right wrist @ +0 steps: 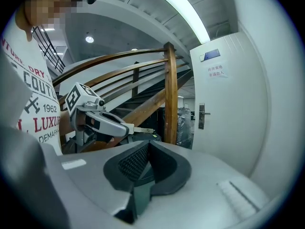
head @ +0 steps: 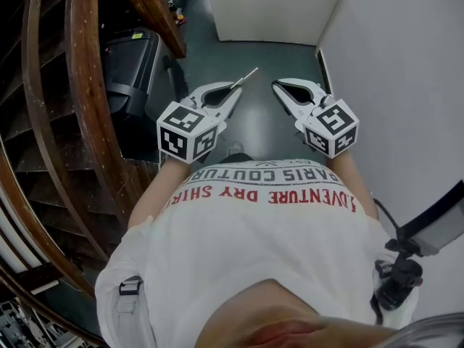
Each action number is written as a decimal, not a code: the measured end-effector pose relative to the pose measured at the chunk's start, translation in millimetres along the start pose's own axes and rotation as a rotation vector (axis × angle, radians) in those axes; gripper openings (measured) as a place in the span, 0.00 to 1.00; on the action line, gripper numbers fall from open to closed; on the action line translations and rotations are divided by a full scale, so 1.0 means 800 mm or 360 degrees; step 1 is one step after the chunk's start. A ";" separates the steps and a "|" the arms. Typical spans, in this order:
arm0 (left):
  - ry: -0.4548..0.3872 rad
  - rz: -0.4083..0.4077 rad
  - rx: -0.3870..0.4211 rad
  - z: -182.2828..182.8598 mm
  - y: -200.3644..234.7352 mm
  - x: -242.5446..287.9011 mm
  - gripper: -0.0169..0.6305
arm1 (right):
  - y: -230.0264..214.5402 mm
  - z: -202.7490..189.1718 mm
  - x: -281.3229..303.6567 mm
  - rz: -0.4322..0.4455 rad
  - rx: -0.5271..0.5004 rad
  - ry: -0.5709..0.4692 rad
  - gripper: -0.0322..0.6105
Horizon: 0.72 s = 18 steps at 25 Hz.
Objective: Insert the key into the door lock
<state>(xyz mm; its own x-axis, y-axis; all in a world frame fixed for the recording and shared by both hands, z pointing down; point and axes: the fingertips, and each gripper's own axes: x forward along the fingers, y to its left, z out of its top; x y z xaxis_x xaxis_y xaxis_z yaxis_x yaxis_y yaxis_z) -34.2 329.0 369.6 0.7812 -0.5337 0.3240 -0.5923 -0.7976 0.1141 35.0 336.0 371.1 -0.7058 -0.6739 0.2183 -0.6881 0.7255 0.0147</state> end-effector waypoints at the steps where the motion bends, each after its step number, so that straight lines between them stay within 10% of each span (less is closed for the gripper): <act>1: 0.0001 0.0002 -0.0007 0.001 0.006 0.005 0.06 | -0.008 0.000 0.003 -0.0006 0.0005 -0.0001 0.05; 18: 0.0031 -0.0076 -0.0108 0.079 0.264 0.238 0.06 | -0.294 -0.002 0.194 -0.0139 0.0136 0.0098 0.05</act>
<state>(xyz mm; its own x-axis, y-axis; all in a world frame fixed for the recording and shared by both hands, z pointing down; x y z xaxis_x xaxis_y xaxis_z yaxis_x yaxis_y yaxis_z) 1.7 41.1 395.5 0.8054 -0.4893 0.3345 -0.5668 -0.8008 0.1934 87.4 60.7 403.0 -0.6328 -0.7222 0.2793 -0.7602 0.6481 -0.0464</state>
